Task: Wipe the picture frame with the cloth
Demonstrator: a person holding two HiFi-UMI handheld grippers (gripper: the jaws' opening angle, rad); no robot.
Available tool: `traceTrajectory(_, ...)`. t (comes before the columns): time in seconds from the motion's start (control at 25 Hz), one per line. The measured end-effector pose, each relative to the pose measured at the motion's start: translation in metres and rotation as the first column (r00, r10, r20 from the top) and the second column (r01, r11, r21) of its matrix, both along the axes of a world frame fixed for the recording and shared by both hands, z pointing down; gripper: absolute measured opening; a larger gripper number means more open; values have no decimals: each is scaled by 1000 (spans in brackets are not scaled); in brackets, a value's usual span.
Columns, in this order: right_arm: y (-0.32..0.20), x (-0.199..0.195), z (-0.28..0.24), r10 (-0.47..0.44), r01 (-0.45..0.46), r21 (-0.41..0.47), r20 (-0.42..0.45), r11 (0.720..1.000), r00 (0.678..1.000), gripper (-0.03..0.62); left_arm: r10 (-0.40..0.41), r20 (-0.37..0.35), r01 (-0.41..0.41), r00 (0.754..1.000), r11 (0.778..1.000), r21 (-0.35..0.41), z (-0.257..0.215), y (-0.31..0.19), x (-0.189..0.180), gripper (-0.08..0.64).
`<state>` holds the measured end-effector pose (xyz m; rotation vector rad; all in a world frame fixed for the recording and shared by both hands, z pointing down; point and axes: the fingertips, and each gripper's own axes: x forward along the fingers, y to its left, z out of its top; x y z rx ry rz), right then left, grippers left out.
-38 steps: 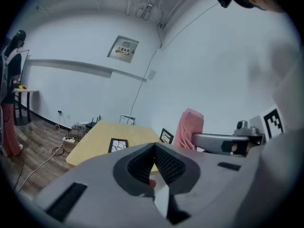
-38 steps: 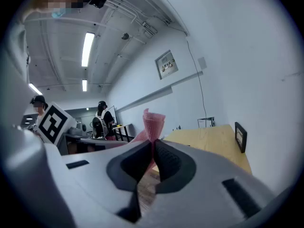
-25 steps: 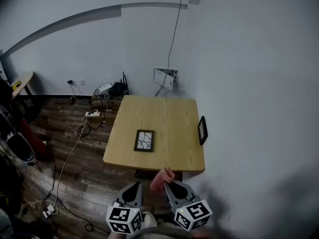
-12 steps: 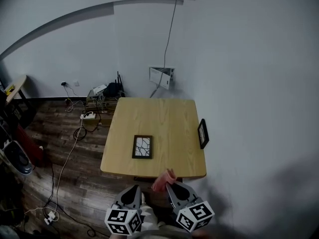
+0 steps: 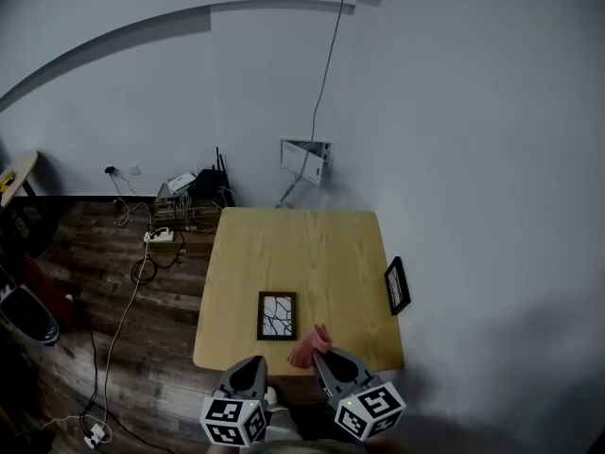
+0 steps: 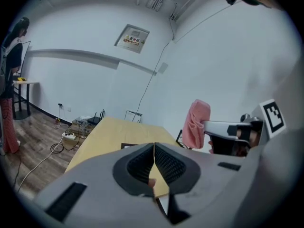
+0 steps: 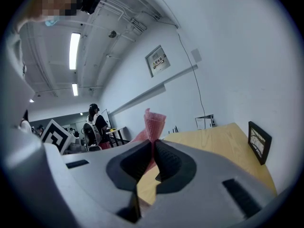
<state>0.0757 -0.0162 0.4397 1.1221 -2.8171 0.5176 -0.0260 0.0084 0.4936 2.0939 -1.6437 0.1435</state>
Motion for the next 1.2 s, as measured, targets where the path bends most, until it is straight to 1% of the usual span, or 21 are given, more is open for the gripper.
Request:
traceTrajectory(0.16, -30, -21, 1, -2, 2, -5, -11, 1000, 1000, 15, 23, 7, -22, 1000, 1000, -15, 5, -28, -16, 5)
traceTrajectory(0.36, -62, -39, 6, 21, -21, -23, -17, 1000, 1000, 15, 49, 8, -48, 999, 997, -56, 17, -55, -33, 5)
traceTrajectory(0.72, -112, -63, 26, 66, -69, -48, -54, 996, 996, 15, 128, 13, -125, 992, 985, -120, 45, -97, -51, 5)
traceTrajectory(0.84, -121, -73, 39, 62, -68, -64, -86, 996, 994, 15, 152, 8, -149, 988, 976, -156, 60, -103, -53, 5)
traceTrajectory(1.0, -131, -84, 61, 52, -64, -99, -120, 993, 991, 15, 186, -18, -186, 982, 962, -201, 79, -106, -53, 5)
traceTrajectory(1.2, -144, -93, 94, 38, -63, -156, -158, 986, 987, 15, 224, -29, -223, 974, 933, -282, 108, -104, -49, 6)
